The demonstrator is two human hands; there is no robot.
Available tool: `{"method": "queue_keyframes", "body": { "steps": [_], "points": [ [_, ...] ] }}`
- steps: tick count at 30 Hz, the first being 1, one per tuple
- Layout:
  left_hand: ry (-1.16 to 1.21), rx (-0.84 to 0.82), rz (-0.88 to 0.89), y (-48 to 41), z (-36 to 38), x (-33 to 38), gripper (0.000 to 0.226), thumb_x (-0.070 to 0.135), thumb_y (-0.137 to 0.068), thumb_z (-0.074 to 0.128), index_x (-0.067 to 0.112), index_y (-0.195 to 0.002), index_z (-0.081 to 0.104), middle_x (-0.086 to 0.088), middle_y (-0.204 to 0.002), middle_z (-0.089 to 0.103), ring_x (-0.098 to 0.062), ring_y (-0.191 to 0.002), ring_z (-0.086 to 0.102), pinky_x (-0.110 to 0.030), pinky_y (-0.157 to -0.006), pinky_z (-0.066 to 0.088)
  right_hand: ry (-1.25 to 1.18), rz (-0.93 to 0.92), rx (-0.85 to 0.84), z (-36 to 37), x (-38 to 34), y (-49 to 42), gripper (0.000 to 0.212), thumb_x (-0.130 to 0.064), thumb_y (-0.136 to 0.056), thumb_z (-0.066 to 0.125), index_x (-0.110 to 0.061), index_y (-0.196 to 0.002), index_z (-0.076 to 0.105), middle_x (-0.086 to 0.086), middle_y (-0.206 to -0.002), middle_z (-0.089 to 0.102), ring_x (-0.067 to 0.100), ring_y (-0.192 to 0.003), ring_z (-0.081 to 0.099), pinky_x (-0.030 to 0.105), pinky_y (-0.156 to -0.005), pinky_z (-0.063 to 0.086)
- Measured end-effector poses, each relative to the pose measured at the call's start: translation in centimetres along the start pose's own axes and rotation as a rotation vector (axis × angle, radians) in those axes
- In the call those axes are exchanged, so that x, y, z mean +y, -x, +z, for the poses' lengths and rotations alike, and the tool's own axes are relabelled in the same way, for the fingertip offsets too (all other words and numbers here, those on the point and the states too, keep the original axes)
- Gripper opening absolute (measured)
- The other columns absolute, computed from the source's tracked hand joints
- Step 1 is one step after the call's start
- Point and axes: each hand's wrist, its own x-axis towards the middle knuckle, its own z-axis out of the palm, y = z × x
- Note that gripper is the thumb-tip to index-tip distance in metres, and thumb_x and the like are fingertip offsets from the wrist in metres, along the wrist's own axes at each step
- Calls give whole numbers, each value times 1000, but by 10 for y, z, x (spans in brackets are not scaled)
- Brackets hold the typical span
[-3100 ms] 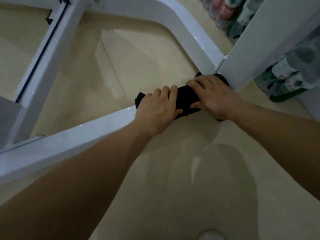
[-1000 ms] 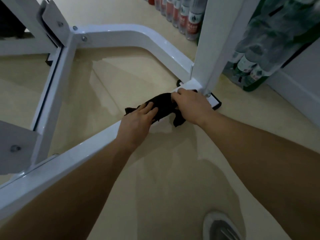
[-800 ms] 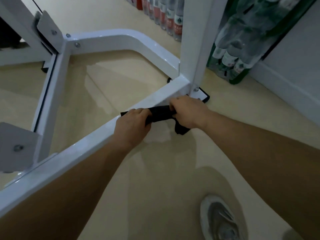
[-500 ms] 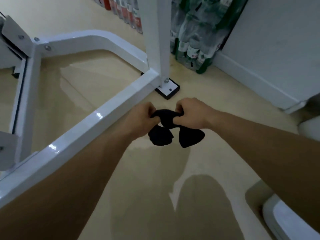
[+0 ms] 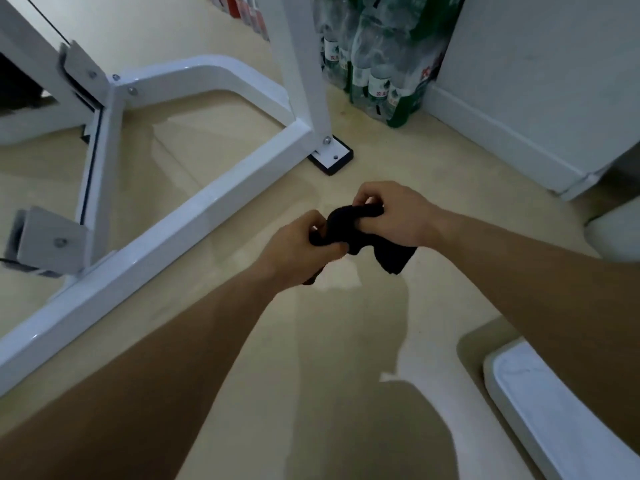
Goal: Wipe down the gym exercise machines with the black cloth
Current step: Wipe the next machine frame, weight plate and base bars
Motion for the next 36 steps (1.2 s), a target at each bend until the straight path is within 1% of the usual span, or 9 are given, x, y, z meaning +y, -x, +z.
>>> {"method": "queue_keyframes", "body": {
  "steps": [3, 5, 7, 10, 16, 21, 27, 30, 36],
  "points": [
    [210, 42, -63, 43, 7, 21, 35, 56, -93, 45, 24, -84, 55, -11, -73, 66, -35, -66, 63, -55, -65, 54, -100, 28, -17, -7, -13, 38, 10, -34, -87, 69, -29, -94, 64, -5, -88, 69, 13, -79, 66, 25, -68, 48],
    [93, 76, -73, 66, 7, 34, 33, 43, -102, 38, 22, -83, 55, -3, -75, 64, -28, -71, 62, -47, -68, 54, -186, 47, -16, -10, -23, 64, 17, -40, -93, 61, -25, -87, 65, -7, -82, 67, 12, -76, 63, 27, -70, 46],
    [-11, 91, -91, 88, 6, 48, 18, 32, -102, 46, 23, -89, 57, 6, -80, 64, -16, -75, 61, -29, -64, 47, -235, 69, 14, -16, -31, 85, 30, -38, -99, 50, -18, -83, 65, -2, -82, 65, 16, -75, 60, 31, -72, 44],
    [-22, 60, -129, 123, -1, 72, 10, 27, -95, 61, 23, -101, 54, 14, -83, 61, -4, -73, 60, -19, -58, 41, -151, 99, 44, -28, -45, 118, 16, -35, -98, 53, -24, -92, 63, -4, -95, 65, 8, -81, 59, 22, -67, 42],
    [-58, -7, -148, 176, -33, 123, 39, 36, -84, 76, 27, -111, 49, 14, -83, 65, -6, -80, 64, -22, -61, 44, -123, 119, 6, -69, -89, 173, 24, -34, -91, 69, -27, -109, 54, -10, -97, 58, 9, -85, 57, 22, -68, 40],
    [-334, -199, -95, 203, -79, 168, 17, 36, -87, 68, 20, -87, 68, 4, -78, 69, -18, -79, 67, -34, -72, 52, 34, 102, -57, -112, -135, 206, 25, -33, -93, 66, -24, -116, 63, -6, -111, 61, 14, -101, 57, 24, -85, 41],
    [-442, -184, -71, 237, -140, 234, 24, 44, -83, 70, 21, -78, 63, 3, -76, 68, -16, -75, 66, -33, -68, 52, 275, 67, -176, -160, -202, 246, 23, -36, -101, 54, -19, -106, 68, 0, -100, 66, 20, -92, 60, 28, -74, 41],
    [-424, -125, -30, 250, -173, 270, 29, 46, -77, 75, 23, -73, 58, 7, -70, 62, -10, -67, 60, -24, -58, 42, 276, 55, -141, -192, -233, 261, 32, -41, -100, 53, -12, -98, 67, 5, -94, 67, 20, -83, 58, 30, -65, 40],
    [-221, -98, -18, 275, -223, 335, 29, 41, -71, 80, 21, -86, 64, 7, -77, 69, -8, -73, 66, -23, -64, 48, 176, -17, 4, -251, -285, 283, 30, -39, -98, 55, -13, -87, 65, 2, -84, 66, 18, -77, 60, 26, -62, 41]
  ]
}}
